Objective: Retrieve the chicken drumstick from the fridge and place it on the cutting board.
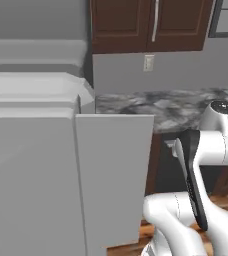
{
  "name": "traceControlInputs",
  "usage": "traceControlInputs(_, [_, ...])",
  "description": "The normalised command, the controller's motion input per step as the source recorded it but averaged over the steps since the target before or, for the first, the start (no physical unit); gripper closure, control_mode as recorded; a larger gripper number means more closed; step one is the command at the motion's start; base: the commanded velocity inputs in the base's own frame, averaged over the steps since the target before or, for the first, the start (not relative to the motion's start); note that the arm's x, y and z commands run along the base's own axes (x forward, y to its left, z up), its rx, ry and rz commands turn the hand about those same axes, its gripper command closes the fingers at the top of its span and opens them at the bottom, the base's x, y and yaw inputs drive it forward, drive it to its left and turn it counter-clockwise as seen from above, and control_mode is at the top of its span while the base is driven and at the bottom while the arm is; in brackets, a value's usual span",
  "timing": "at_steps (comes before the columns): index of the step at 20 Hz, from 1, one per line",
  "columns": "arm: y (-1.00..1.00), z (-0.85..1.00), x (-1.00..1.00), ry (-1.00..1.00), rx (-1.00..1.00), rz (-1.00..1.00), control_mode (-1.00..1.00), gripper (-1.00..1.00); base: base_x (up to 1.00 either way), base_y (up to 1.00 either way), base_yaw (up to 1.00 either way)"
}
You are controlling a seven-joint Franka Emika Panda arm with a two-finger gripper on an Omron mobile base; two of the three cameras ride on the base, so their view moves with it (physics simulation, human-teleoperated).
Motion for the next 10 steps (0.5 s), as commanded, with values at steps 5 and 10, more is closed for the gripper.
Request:
traceControlInputs(5, [0.0,0.0,0.0,0.0,0.0,0.0,1.0,1.0,1.0,-0.82,0.0])
traceControlInputs(10, [0.0,0.0,0.0,0.0,0.0,0.0,1.0,1.0,0.02,0.01,0.02])
